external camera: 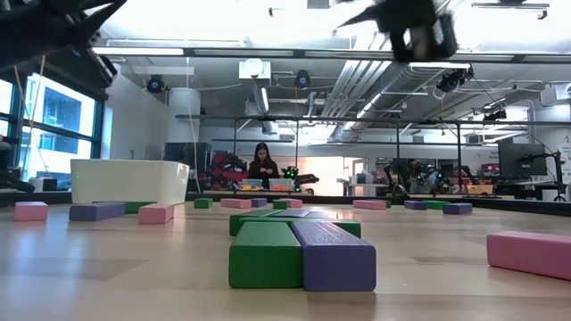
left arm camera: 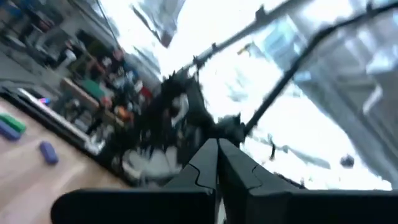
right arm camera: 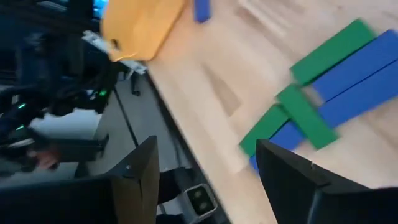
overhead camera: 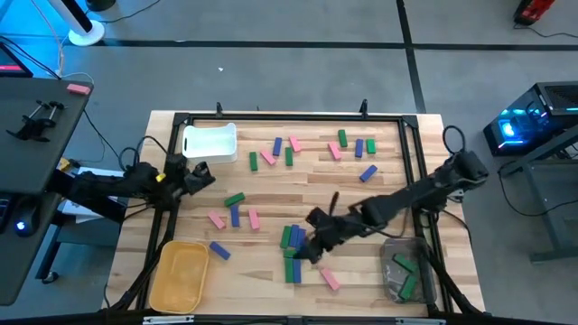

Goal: Sort blocks
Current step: Put the green block into the black transparent bin

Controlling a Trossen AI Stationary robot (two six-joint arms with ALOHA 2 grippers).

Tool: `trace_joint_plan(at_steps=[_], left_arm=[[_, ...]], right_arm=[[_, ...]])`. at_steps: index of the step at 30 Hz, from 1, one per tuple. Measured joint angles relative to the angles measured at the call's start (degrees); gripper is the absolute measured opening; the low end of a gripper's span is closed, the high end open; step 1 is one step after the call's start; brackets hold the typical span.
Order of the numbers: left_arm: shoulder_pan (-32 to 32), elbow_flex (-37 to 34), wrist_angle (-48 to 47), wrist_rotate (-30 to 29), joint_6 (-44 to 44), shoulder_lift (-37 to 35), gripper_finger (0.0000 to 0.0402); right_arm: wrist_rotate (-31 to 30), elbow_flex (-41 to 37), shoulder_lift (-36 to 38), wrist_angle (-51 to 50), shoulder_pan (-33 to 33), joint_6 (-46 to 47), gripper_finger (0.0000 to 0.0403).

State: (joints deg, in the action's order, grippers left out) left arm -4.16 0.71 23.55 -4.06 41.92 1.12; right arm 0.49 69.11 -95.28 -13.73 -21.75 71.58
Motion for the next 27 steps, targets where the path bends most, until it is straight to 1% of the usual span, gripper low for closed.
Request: trace_joint_plan(at_steps=[2,4,7,9,12,15,16,21,23,27], left_arm=[[0.0,0.0,2.3,-2.8,2.1,0.0,0.0001],[0.0,0.0,2.7,-4.0,4.7,0.0,0.0001],[0.0,0.0,2.6,-4.6,6.4,0.0,0.0001],[0.0,0.0,2.2,-6.7,6.4,0.0,0.0001],[0.0,0.0,2.3,-10.0,6.4,0.0,0.0001],[0.0,0.0,2.0,-12.1,6.4,0.0,0.0001],[0.0,0.0,2.0,-12.2,6.4,0.0,0.0001],[0.0,0.0,1.8,-11.8,6.5,0.0,0.0001],[0.0,0.0,1.7,-11.5,6.5,0.0,0.0001],[0.0,0.0,1.6,-11.7,6.4,0.0,0.0001]], right_arm=[[1.1,1.2,-2.2,-1.6,2.1,-1.4,0.0199],[1.1,3.7,-5.1,-3.2,3.6,-5.8,0.0198],[1.5,10.8,-10.5,-6.7,5.4,-13.6,0.0186],[1.6,16.5,-14.8,-12.0,6.4,-18.5,0.0167],[1.6,24.7,-21.4,-20.4,7.5,-25.9,0.0116],[3.6,30.9,-26.5,-26.6,8.4,-32.8,0.0032],[4.2,32.2,-27.8,-28.2,8.7,-35.2,0.0017],[5.9,36.3,-33.2,-35.6,10.2,-46.1,0.0003],[6.2,36.7,-33.8,-36.3,10.6,-49.3,0.0003],[6.2,36.5,-34.1,-35.5,10.6,-51.7,0.0001]])
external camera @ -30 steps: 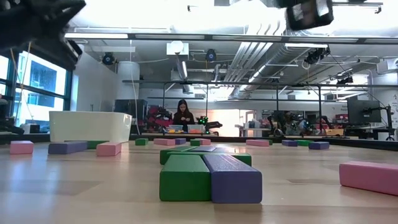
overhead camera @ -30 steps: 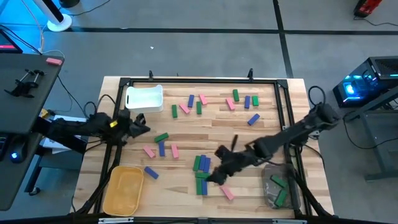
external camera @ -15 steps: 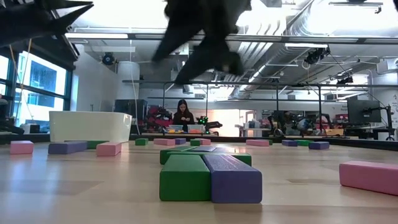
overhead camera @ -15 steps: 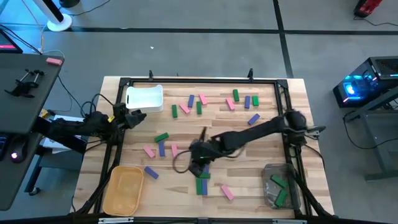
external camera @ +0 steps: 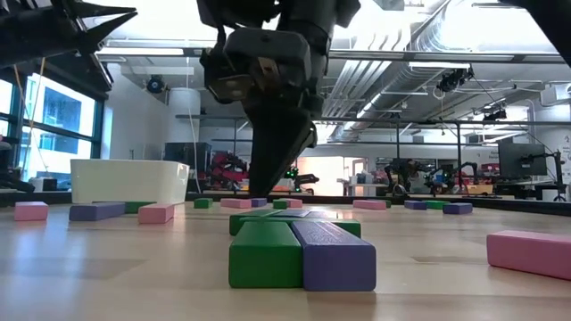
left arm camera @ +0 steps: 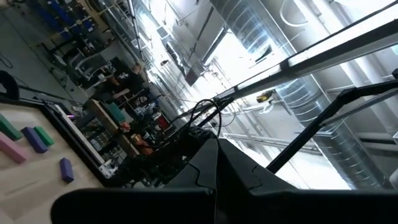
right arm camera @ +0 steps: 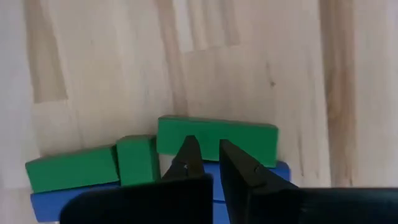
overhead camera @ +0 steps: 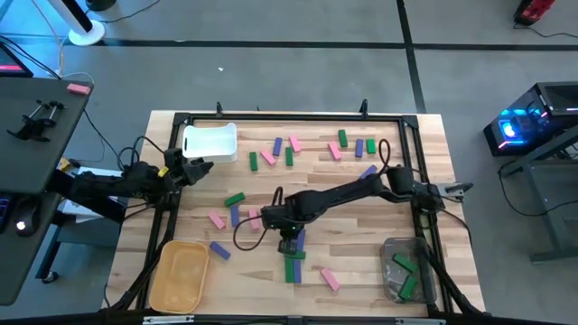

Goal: Sort blocks
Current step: Put the green block into the black transparent bin

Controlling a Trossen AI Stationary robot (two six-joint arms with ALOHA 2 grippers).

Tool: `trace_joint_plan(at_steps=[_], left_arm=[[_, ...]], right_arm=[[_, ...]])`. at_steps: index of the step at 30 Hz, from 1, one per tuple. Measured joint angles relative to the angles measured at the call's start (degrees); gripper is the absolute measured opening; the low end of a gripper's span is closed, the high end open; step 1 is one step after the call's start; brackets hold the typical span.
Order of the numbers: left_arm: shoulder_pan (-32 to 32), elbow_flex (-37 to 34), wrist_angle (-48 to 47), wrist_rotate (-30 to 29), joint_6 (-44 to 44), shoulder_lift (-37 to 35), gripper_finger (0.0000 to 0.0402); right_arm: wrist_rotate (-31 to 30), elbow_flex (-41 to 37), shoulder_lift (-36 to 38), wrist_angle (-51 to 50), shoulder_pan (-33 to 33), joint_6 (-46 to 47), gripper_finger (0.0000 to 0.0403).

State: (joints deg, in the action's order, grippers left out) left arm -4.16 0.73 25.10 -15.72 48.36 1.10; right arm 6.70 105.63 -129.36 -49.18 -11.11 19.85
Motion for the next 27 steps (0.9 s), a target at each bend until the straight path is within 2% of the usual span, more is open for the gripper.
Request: trace_joint_plan(at_steps=[12,20,27], left_arm=[[0.0,0.0,-1.5,-0.1,0.0,0.0,0.0001],[0.0,0.0,-1.3,-1.4,0.0,0.0,0.0001],[0.0,0.0,-1.3,-3.1,0.0,0.0,0.0001]], right_arm=[[-1.5,-0.3,-0.3,1.5,1.2,-3.6,0.0000],[-0.6,-4.2,-0.2,3.1,2.2,-3.2,0.0000],[-10.0,-3.7,-0.2,3.5,5.6,-3.4,0.0000]])
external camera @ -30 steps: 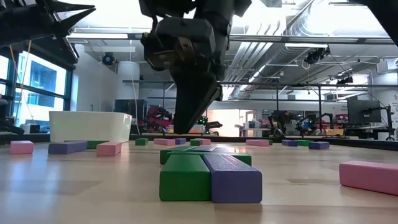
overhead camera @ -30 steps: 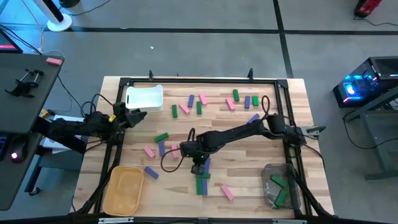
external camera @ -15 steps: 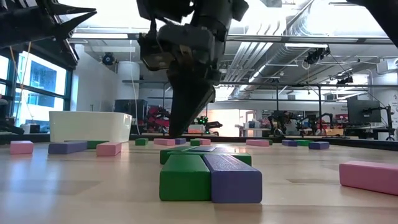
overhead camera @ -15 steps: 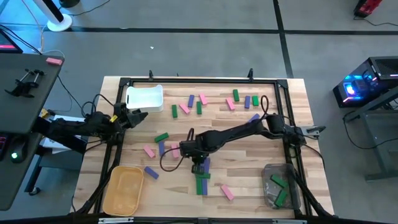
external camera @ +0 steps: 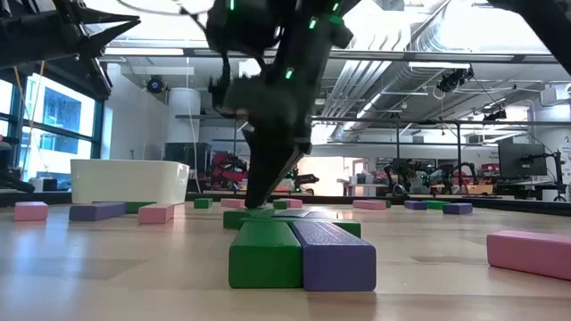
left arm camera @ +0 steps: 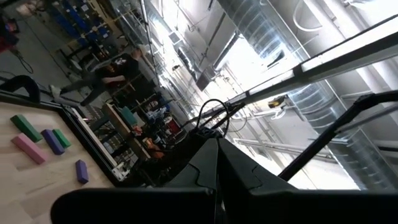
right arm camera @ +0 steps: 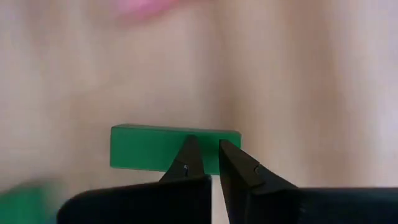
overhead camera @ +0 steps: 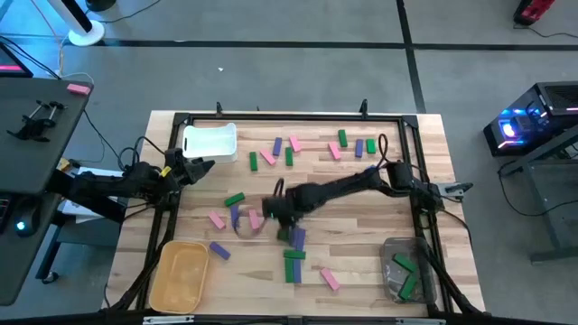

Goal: Sort blocks
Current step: Put the green block into the black transparent bin

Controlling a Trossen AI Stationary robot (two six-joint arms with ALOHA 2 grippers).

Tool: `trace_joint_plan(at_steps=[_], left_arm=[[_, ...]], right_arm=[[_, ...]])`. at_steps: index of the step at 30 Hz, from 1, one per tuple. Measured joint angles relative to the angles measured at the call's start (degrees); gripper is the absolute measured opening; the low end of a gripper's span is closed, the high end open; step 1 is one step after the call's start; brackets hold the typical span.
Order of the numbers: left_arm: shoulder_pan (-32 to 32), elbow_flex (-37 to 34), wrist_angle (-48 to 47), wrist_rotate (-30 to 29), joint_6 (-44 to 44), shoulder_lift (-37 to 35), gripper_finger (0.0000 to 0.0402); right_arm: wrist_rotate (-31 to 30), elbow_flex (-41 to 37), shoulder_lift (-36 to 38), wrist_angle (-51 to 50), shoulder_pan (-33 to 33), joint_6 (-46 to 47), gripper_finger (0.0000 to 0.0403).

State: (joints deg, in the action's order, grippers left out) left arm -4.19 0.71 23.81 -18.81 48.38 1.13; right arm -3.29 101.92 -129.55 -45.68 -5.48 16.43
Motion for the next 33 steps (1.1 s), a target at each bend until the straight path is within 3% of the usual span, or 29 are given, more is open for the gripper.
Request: trace_joint_plan(at_steps=[4,13,23,28,33], left_arm=[[0.0,0.0,0.0,-1.0,0.0,0.0,0.0001],[0.0,0.0,0.0,-1.2,0.0,0.0,0.0001],[0.0,0.0,-0.2,-1.2,-0.1,0.0,0.0001],[0.0,0.0,-0.3,-1.2,-0.1,0.0,0.0001],[0.0,0.0,-1.0,-2.0,-0.5,0.0,0.0001]], right_arm=[[-4.9,1.0,-0.2,-1.6,4.7,0.3,0.0000],[-5.7,2.0,-0.1,-18.2,11.6,-1.4,0.0000],[-2.6,0.9,0.1,-21.7,4.3,-4.9,0.0000],[2.5,-4.2,1.6,-20.9,-0.5,-2.1,0.0000],[2.9,-9.4,4.8,-19.9,-5.5,-4.3,0.0000]])
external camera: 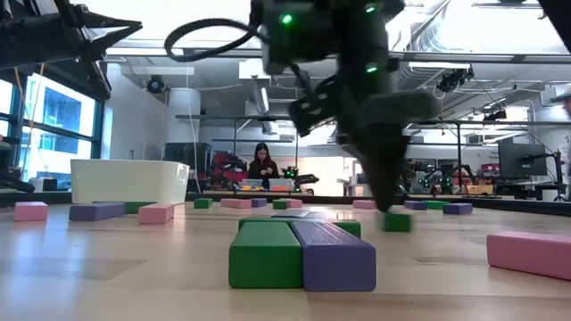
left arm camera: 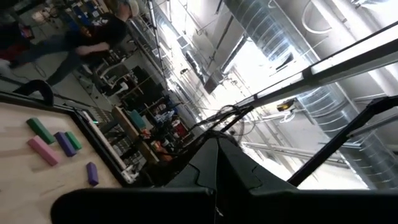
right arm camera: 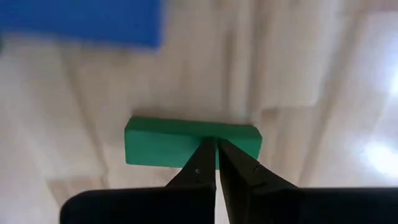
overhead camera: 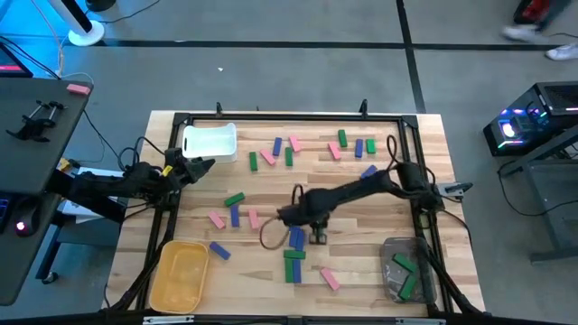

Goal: Sort blocks
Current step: Put the green block into the black transparent bin

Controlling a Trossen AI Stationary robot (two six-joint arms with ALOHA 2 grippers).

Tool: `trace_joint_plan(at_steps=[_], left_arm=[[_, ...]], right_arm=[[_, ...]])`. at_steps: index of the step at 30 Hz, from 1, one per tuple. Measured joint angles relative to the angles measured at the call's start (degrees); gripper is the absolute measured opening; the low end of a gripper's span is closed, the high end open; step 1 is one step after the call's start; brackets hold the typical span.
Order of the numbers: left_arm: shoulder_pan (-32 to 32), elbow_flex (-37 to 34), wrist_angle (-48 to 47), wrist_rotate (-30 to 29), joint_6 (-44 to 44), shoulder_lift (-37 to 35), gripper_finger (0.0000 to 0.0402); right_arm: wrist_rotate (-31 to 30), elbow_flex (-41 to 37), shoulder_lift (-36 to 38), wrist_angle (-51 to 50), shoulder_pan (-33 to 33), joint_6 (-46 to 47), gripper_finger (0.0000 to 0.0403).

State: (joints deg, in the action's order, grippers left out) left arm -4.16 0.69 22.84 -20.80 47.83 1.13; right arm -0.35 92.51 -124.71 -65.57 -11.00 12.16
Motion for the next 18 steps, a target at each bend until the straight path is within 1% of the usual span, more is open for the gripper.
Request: trace_joint_plan(at_steps=[4,7,11,12,14,16,18], left_arm=[[0.0,0.0,-0.1,-1.7,0.0,0.0,0.0001],[0.0,0.0,-0.1,-2.8,0.0,0.0,0.0001],[0.0,0.0,-0.3,-3.8,0.0,0.0,0.0001],[0.0,0.0,-0.3,-4.0,0.0,0.0,0.0001],[0.0,0.0,-0.2,-4.0,0.3,0.0,0.0001],[0.0,0.0,-0.3,-3.0,1.7,0.0,0.0001],[0.0,0.0,-0.2,0.2,-0.3,0.5,0.0001]], right_arm=[[0.0,-3.3,2.9,-0.4,-2.0,-6.3,0.0000],[-0.3,-4.6,4.6,-1.0,-2.3,-9.0,0.0000],[-2.6,-4.8,7.3,-2.9,-2.6,-10.6,0.0000],[-2.5,-4.8,8.3,-3.0,-2.6,-9.3,0.0000],[-2.4,-4.7,10.5,-3.0,-2.9,-3.7,0.0000],[-2.6,-4.9,12.5,-2.6,-3.5,4.9,0.0000],[-2.4,-5.8,14.8,-1.7,-4.4,15.5,0.0000]])
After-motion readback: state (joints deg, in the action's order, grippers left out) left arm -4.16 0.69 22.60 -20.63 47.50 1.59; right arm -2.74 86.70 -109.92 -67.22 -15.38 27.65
